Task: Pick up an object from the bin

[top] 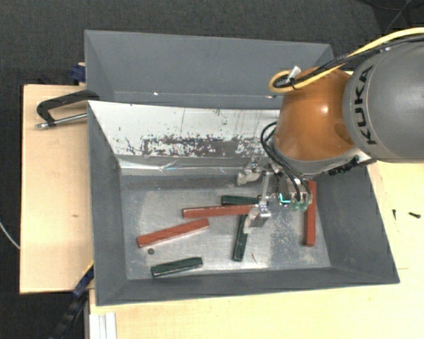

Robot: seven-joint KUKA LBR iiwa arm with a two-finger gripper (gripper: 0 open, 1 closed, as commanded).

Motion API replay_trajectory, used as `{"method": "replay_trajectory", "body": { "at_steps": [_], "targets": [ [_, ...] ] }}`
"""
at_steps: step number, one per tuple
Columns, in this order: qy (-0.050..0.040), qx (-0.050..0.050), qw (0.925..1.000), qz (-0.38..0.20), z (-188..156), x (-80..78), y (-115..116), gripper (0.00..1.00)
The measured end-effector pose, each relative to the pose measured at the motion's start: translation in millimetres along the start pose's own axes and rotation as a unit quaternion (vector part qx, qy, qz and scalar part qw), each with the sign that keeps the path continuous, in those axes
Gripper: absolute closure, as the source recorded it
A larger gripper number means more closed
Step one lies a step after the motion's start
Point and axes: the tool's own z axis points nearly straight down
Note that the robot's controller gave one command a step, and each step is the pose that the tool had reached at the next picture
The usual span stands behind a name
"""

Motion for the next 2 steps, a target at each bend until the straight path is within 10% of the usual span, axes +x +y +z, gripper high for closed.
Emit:
{"method": "replay_trajectory", "body": {
  "at_steps": [1, 2],
  "targets": [
    [-0.0042, 0.0, 1.0, 0.0, -4, -1.9, 0, 0.0],
    [-0.0045, 0.001, 0.9924, -0.123, 62, -45.7, 7, 1.0]
  ]
}}
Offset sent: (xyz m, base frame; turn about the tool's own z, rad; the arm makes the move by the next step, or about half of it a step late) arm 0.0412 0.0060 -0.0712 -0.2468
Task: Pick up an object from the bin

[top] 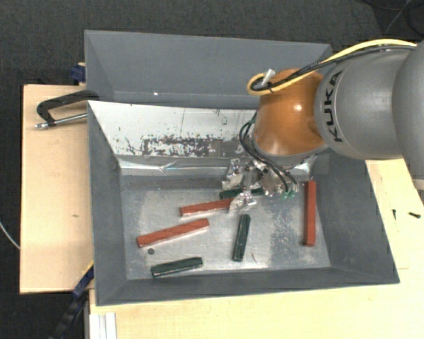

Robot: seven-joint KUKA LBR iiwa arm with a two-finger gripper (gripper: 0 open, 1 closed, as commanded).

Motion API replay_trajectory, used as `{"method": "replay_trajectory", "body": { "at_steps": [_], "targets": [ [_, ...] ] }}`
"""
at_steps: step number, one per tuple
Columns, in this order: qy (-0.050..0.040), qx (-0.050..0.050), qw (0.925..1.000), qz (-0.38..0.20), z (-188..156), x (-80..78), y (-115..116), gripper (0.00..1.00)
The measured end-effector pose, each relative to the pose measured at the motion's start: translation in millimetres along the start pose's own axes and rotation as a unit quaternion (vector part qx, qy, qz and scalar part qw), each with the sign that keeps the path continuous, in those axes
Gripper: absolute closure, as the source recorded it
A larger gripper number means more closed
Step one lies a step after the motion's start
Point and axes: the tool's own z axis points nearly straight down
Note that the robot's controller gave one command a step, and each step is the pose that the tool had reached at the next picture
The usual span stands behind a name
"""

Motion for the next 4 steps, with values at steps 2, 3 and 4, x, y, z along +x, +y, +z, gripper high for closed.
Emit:
{"method": "replay_trajectory", "body": {
  "at_steps": [2, 3, 4],
  "targets": [
    [-0.0022, 0.0, 1.0, -0.006, -96, -3.1, -4, 1.0],
    [-0.0022, 0.0, 1.0, -0.006, -96, -3.1, -4, 1.0],
    [-0.0026, 0.0, 0.9999, -0.016, -200, -4.2, -1, 1.0]
  ]
}}
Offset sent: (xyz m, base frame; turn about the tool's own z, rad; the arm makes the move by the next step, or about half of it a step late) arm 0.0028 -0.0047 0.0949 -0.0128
